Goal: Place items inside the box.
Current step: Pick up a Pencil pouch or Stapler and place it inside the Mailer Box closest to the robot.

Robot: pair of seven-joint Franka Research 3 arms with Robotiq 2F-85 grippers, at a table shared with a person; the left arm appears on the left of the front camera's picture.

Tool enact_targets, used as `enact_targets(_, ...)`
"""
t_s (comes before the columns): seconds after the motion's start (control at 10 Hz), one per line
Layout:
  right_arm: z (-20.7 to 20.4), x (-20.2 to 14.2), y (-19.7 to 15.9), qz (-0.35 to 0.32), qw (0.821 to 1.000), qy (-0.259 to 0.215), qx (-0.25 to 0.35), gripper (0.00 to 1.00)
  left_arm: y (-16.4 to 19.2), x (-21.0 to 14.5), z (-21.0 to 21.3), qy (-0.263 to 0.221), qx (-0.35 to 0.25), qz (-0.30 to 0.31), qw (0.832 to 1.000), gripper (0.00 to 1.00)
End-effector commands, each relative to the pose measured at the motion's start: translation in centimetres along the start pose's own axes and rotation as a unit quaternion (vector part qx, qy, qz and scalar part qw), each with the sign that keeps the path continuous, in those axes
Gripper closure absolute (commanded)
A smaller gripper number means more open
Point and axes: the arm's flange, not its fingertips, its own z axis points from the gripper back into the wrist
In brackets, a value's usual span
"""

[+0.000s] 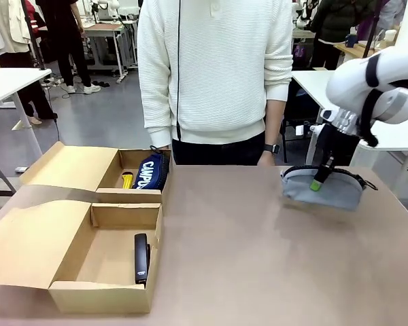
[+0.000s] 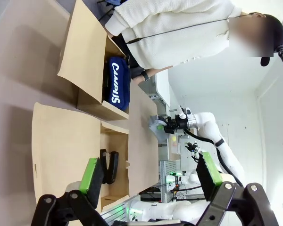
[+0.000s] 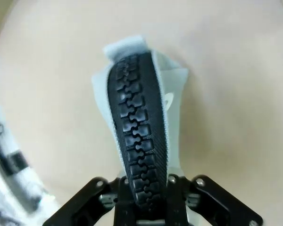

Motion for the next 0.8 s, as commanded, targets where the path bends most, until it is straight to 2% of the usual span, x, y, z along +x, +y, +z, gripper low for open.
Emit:
enact_targets(0.0, 2.4, -3.8, 7.3, -0.174, 0.981, -0.080, -0.027, 1.00, 0.0, -0.2, -0.1, -0.004, -0.010, -0.007, 1.000, 0.00)
enact_targets(0.1, 2.3, -5.6, 9.8, -0.244, 0.963, -0.096, -0.060, 1.00, 0.0, -0.2, -0.1, -0.004, -0.010, -0.007, 1.000, 0.00)
enact_targets(0.3, 2.3, -8.6, 11.9, -0.278, 0.948, -0.136, -0.078, 1.00, 0.0, -0.2, -0.1, -0.004, -0.010, -0.007, 1.000, 0.00)
enact_targets(0.4, 3.1, -9.3, 9.5, -0.283, 0.948, -0.131, -0.057, 1.00, 0.0, -0.2, -0.1, -0.004, -0.010, -0.007, 1.000, 0.00)
enact_targets(0.5, 3.2, -8.0, 10.7, -0.254, 0.959, -0.114, -0.047, 1.00, 0.0, -0.2, -0.1, -0.004, -0.010, -0.007, 1.000, 0.00)
enact_targets(0.6, 3.2, -8.0, 10.7, -0.254, 0.959, -0.114, -0.047, 1.00, 0.0, -0.2, -0.1, -0.004, -0.010, -0.007, 1.000, 0.00)
enact_targets(0.7, 3.2, -10.0, 11.0, -0.275, 0.951, -0.129, -0.054, 0.91, 0.0, -0.2, -0.1, -0.004, -0.010, -0.007, 1.000, 0.00)
